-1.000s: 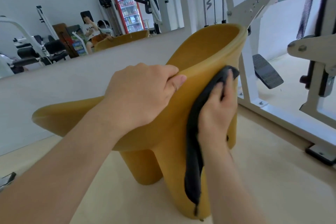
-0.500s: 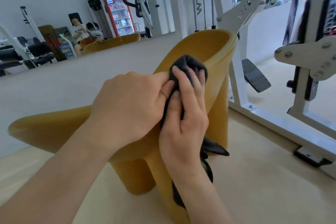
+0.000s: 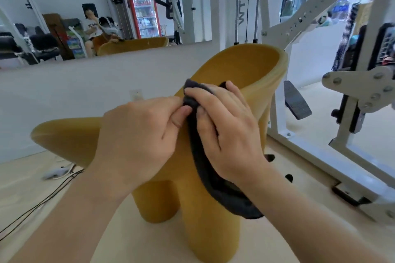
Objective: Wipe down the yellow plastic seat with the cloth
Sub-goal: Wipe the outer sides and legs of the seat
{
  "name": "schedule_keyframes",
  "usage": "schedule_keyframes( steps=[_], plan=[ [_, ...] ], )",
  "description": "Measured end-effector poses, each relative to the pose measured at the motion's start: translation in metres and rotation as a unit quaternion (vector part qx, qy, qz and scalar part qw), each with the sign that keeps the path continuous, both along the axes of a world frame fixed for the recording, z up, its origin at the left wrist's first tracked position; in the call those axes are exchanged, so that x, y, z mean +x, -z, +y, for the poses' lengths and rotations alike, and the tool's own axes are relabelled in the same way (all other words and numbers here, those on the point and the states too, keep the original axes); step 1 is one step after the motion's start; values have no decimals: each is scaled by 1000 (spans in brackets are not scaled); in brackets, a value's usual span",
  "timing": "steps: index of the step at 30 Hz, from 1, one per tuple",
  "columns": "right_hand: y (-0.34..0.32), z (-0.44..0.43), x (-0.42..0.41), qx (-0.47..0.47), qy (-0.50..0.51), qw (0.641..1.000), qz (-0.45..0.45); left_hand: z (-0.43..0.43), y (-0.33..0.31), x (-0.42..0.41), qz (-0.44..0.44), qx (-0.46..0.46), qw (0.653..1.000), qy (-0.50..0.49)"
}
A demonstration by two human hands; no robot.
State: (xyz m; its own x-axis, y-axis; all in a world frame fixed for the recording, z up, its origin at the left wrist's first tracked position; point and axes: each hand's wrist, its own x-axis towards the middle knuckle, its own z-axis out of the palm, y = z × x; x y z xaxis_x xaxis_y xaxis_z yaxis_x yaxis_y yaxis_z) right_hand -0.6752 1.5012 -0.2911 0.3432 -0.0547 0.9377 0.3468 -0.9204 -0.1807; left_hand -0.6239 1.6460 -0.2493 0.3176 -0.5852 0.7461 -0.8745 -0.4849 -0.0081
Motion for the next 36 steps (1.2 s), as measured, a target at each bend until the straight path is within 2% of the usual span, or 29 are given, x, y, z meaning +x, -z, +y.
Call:
schedule_keyframes(
  steps=[1, 2, 5, 6, 8, 11, 13, 15, 16, 18, 20, 21, 23, 27, 30, 32, 36],
  plan=[
    [7, -13, 0, -24, 9, 1000, -6, 5, 0, 0, 5, -3, 1000, 17],
    [13, -27, -1, -7, 20, 1000, -10, 11, 0, -1, 8, -4, 1000, 24],
    [20, -34, 4, 175, 43, 982, -62, 30, 0, 0, 22, -3, 999, -33],
    [20, -22, 8, 198, 54, 975, -78, 35, 0, 2, 42, -4, 998, -49],
    [17, 17, 17, 136, 64, 984, -96, 43, 2, 8, 81, -19, 996, -36],
    [19, 60, 26, -59, 85, 989, -104, 46, 4, 11, 114, -56, 992, 19],
    [13, 45, 19, -165, 83, 981, -62, 53, 4, 9, 145, -80, 985, 52],
    [6, 8, 3, -241, 102, 965, -6, 70, 6, 11, 135, -90, 986, 29],
    [0, -10, -6, -236, 106, 966, 26, 80, 8, 16, 115, -91, 989, -4],
    [-8, -25, -17, -152, 98, 980, 81, 99, 15, 30, 125, -111, 984, -62],
    [-9, -6, -13, -90, 87, 988, 90, 109, 22, 38, 172, -143, 973, -57],
    [-10, 13, -8, -90, 87, 989, 83, 110, 25, 39, 187, -165, 968, -37],
    [-16, 60, 10, -141, 89, 983, 82, 106, 27, 38, 223, -217, 950, 24],
    [-33, 151, 49, -273, 112, 940, 171, 119, 32, 43, 299, -306, 891, 152],
    [-33, 179, 60, -304, 95, 921, 224, 141, 54, 42, 264, -407, 869, 99],
    [-34, 173, 57, -314, 65, 916, 240, 142, 65, 34, 250, -420, 871, 52],
    [-49, 154, 41, -300, -15, 914, 272, 121, 65, 26, 171, -373, 910, 59]
  ],
)
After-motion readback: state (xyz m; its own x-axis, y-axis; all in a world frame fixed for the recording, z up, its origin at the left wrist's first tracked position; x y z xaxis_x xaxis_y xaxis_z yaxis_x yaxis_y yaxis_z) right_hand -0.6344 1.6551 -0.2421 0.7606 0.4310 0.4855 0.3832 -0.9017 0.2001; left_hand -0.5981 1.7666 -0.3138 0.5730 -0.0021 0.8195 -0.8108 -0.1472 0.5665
